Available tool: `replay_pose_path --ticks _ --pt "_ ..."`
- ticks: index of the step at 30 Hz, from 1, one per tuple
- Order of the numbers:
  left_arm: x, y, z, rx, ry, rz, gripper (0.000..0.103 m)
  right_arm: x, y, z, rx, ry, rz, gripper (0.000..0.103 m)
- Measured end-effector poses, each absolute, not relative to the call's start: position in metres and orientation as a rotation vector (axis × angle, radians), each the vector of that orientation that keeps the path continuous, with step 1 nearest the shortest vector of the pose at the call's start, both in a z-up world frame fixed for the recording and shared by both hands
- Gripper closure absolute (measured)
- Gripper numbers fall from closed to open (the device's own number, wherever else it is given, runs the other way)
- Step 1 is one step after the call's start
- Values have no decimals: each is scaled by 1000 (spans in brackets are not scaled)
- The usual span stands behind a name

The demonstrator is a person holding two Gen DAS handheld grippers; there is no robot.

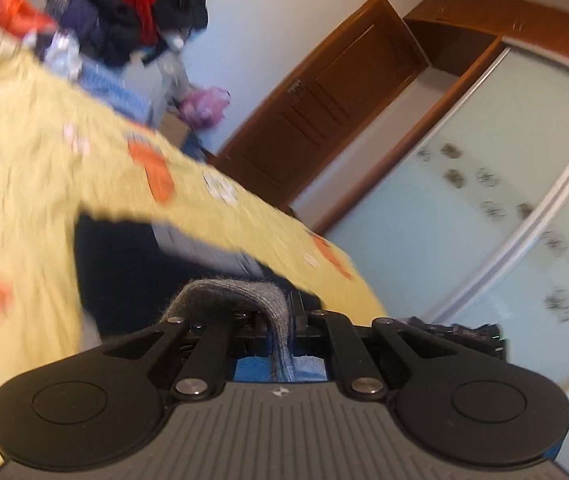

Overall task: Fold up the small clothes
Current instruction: 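Lift the side edge with both tools, fold it over the body, release, then move both open tools to the sweater's opposite side edge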

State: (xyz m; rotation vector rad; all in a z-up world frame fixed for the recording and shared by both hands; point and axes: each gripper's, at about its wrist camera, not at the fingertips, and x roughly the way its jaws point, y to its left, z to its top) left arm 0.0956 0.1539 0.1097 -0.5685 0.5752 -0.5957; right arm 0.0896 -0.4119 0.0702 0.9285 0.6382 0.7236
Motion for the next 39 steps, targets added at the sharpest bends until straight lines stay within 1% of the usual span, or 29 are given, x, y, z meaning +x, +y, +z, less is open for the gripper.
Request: replay_pose_path --ticks 3,5,8,9,10,12,13,14,16,17,19,20,21,22,23,25,26,30,34,35,36,37,38,39 --pt "155 145 112 -485 578 -518 96 148 -416 54 952 650 686 89" --pt "194 135 104 -400 587 -420 96 190 -415 38 950 678 644 89" --pt "237 119 76 -302 624 -324 96 239 -404 6 931 719 553 89" --pt "248 114 65 -274 651 -288 96 252 -399 -5 923 742 536 88" --pt "256 110 55 -249 674 -249 96 264 -393 -16 920 775 519 84" --pt "264 109 43 -238 713 -220 94 274 -383 -30 917 830 483 65" --pt "262 113 40 -261 718 -218 93 275 -381 -31 928 821 505 47" --pt "258 118 42 -284 701 -221 91 270 -379 -27 933 789 532 25" --pt "246 127 52 -300 622 -205 90 255 -381 -8 895 697 525 4" --pt "239 130 61 -287 573 -163 87 247 -383 5 844 641 494 4" --pt "219 122 78 -190 436 -59 64 234 -379 32 677 556 420 7" --pt "207 111 84 -107 361 -10 34 228 -372 43 574 523 386 8" --pt "195 99 87 -19 271 26 10 221 -361 51 462 499 363 8" --pt "185 88 86 51 194 45 1 215 -345 57 340 483 352 9" --pt "180 79 85 105 166 31 0 210 -333 59 237 474 348 9" --pt "187 64 78 161 237 -34 0 209 -307 55 121 501 384 9" --pt "191 57 73 184 273 -63 0 213 -298 51 100 533 401 12" --pt "215 28 48 292 368 -120 0 238 -275 36 47 597 378 12" --pt "251 12 15 317 557 -132 0 267 -272 10 53 681 319 12" --pt "259 13 5 307 613 -121 0 271 -274 1 59 711 308 12" --pt "264 20 -7 270 661 -124 0 274 -276 -7 56 733 297 10" --pt "266 35 -10 170 674 -145 0 270 -275 -14 25 707 304 7" --pt "273 49 -13 72 719 -160 0 268 -275 -17 3 707 315 7" --pt "278 60 -14 16 728 -157 0 268 -274 -17 -3 708 315 7"
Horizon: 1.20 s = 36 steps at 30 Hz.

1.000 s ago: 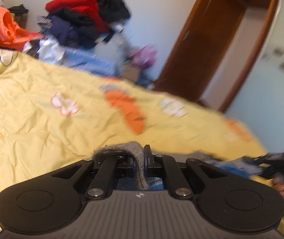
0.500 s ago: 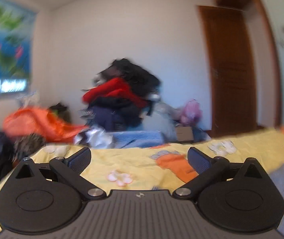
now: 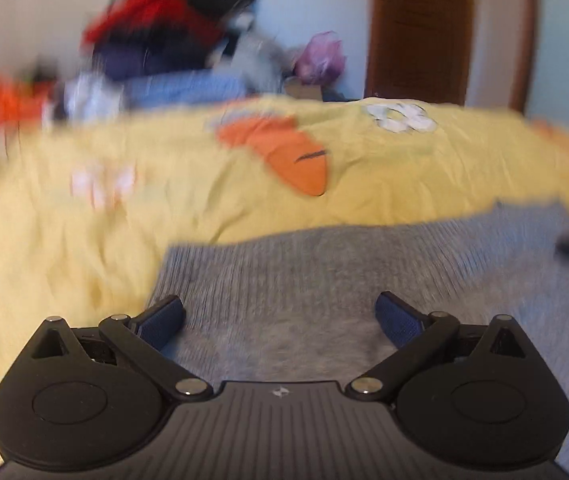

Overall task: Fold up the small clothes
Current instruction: 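Move both open tools to the sweater's opposite side edge, then close both tools on the opposite side edge of the sweater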

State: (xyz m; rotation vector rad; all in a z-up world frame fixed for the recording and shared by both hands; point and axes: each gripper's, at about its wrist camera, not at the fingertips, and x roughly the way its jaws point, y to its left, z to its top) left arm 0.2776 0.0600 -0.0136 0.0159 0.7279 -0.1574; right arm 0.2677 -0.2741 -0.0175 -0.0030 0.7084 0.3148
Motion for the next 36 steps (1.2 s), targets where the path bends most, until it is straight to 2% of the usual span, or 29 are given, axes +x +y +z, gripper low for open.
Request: replay_pose_path --ticks 2,9,14,17,20,23,27,30,36 --pt "280 61 -15 40 738 -149 0 271 -273 -18 -15 717 313 1" --pt "259 58 1 42 718 -58 0 268 -266 -14 -49 716 271 1" --pt "143 104 42 -299 598 -32 0 182 -304 26 223 624 308 0" --pt "68 131 36 -482 571 -91 0 109 -339 29 415 605 355 0" --pt "25 147 16 -662 588 -147 0 55 -374 10 628 657 321 1" --pt "19 147 -6 -778 659 -192 0 23 -388 -7 715 695 243 1" --pt "30 143 -12 -877 591 -186 0 25 -369 -9 665 699 242 0" --pt "46 140 -19 -1013 551 -255 0 48 -351 -15 757 731 320 0" --pt "54 133 -21 -1050 467 -170 2 78 -331 -19 830 640 258 3"
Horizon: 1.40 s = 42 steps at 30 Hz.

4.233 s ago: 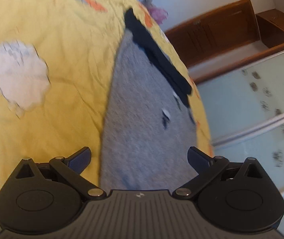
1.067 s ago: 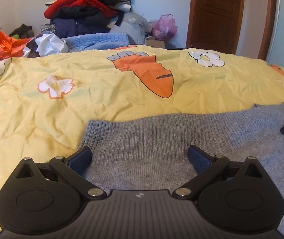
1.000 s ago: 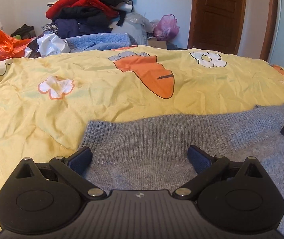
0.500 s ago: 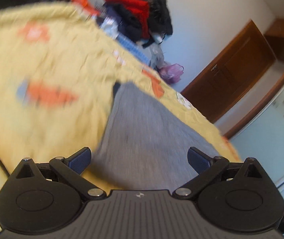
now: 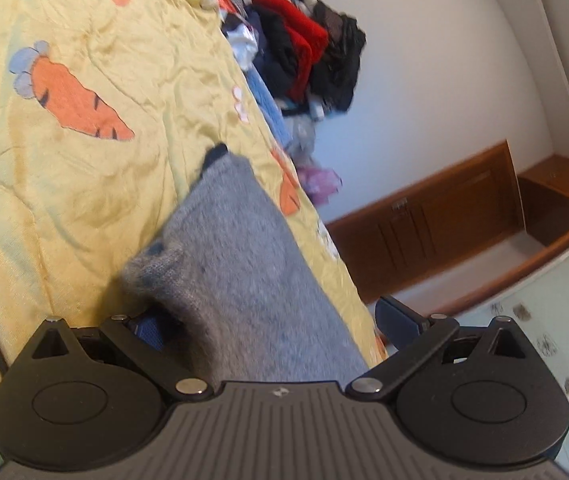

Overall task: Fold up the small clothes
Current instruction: 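Close both tools on the opposite side edge of the sweater, then fold the opposite side over the body with both tools and release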

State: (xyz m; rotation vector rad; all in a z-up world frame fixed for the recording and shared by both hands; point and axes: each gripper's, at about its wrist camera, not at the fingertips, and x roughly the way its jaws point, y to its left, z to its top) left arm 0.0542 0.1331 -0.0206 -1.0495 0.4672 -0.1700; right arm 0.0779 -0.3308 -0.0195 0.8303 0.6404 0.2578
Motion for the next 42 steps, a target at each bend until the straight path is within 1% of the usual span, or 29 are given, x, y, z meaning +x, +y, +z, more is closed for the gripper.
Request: replay_pose_path --ticks 1,2,3,4,5,6,7,9,12,17,21,23,28,31,33,34,35,36,37,38,39,40,41,42 --pt "53 131 -20 -1037 462 -140 5 79 -328 -21 824 630 244 10" --pt "53 128 -20 -1013 469 -96 16 80 -325 -22 812 629 225 22" --pt "54 125 -20 -972 489 -58 35 80 -322 -24 798 632 211 30" --pt "57 122 -21 -928 519 -23 46 79 -321 -27 793 636 200 49" --pt "60 120 -24 -899 546 4 70 79 -323 -31 794 645 190 69" --pt "63 120 -29 -883 563 23 90 80 -324 -36 799 656 178 80" --pt "64 123 -33 -889 578 29 93 80 -327 -40 812 662 162 91" --pt "67 125 -31 -884 593 29 94 80 -335 -47 864 655 177 92" --pt "65 111 -14 -698 609 60 96 78 -330 -38 785 648 208 92" --pt "37 101 18 -539 587 -19 98 59 -328 -4 684 594 269 92" --pt "-7 107 38 -495 604 -89 98 25 -336 10 663 621 335 92" --pt "-31 115 39 -503 628 -106 98 0 -345 11 684 649 347 92" --pt "-96 126 38 -571 703 -149 98 -67 -369 3 850 745 381 92" --pt "-129 120 35 -493 717 -164 98 -101 -373 4 893 783 376 92" --pt "-136 118 23 -409 765 -189 95 -111 -369 2 847 823 380 90" --pt "-139 119 18 -361 776 -192 95 -112 -367 -1 822 840 385 84" --pt "-143 119 16 -305 772 -181 93 -112 -368 -4 811 852 361 74" --pt "-147 122 19 -261 768 -164 84 -110 -370 -4 793 869 337 65" --pt "-151 127 23 -234 758 -155 78 -107 -374 -1 772 885 314 43" --pt "-155 134 29 -209 727 -129 67 -108 -379 2 766 883 296 29" --pt "-160 142 36 -187 685 -69 54 -111 -387 8 767 848 292 26" --pt "-161 151 45 -171 634 7 44 -114 -397 15 761 799 288 26" --pt "-161 160 54 -163 580 69 25 -113 -405 23 743 756 272 26" --pt "-156 167 63 -157 525 112 20 -110 -411 31 712 718 243 26"
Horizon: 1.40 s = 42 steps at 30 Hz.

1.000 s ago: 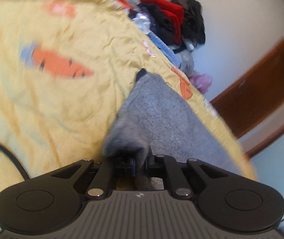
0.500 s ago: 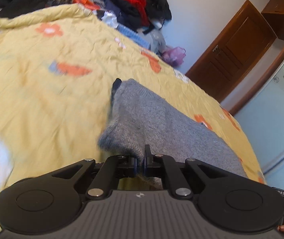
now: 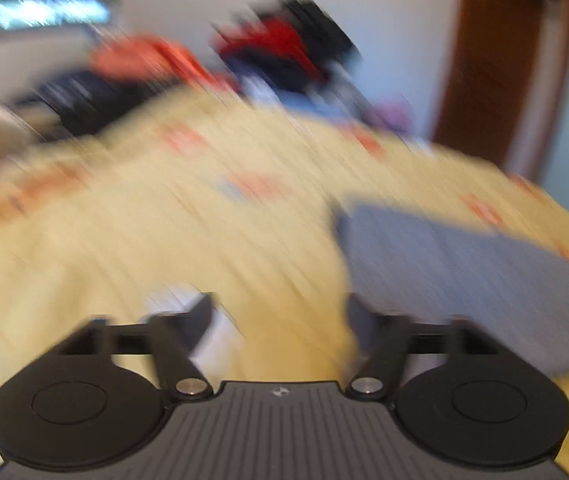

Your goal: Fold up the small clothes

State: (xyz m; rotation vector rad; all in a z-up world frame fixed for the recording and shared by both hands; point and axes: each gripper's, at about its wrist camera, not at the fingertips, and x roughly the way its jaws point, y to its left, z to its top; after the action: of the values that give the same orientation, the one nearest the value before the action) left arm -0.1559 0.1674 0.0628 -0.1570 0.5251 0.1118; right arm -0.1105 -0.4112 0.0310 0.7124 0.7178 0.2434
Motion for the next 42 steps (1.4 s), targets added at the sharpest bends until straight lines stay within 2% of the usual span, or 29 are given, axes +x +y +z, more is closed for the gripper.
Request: replay_pose_path --ticks 3,6,9,12,16,17,18,19,20,25,28,30,34,36,38,40,41,42 --pt "-114 170 88 -117 444 108 20 -77 -416 43 559 680 204 24" --pt "-52 149 89 -88 467 -21 20 -20 -402 39 443 727 215 23" --pt "13 115 69 -52 557 -129 20 33 -385 28 411 730 244 24" --pt "67 90 41 -45 667 -179 21 79 -374 13 434 810 250 24" --pt "105 75 15 -20 762 -215 22 98 -354 5 418 836 309 22" --pt "108 72 12 -4 768 -245 38 97 -351 5 413 835 346 28" --pt "108 67 9 23 772 -253 62 98 -346 4 403 834 374 36" --pt "108 65 8 46 764 -251 67 98 -342 2 378 834 389 65" --pt "107 64 9 56 745 -254 87 98 -339 1 343 844 400 84" --pt "106 76 7 76 707 -194 90 93 -353 12 355 721 369 85" --pt "108 77 6 45 706 -184 89 101 -354 -7 344 773 352 87" --pt "108 75 7 56 706 -179 87 96 -350 -7 309 750 351 84" --pt "103 74 12 76 709 -152 76 93 -348 6 325 771 333 33" --pt "99 75 18 85 704 -115 54 84 -347 20 291 711 287 33" --pt "95 76 28 95 686 -70 43 74 -348 38 259 642 276 33" --pt "90 73 39 106 652 -43 43 65 -343 52 242 600 304 32" --pt "89 71 45 97 636 -35 43 63 -337 56 234 595 328 28" --pt "87 66 52 75 619 -37 38 62 -331 59 224 593 348 25"
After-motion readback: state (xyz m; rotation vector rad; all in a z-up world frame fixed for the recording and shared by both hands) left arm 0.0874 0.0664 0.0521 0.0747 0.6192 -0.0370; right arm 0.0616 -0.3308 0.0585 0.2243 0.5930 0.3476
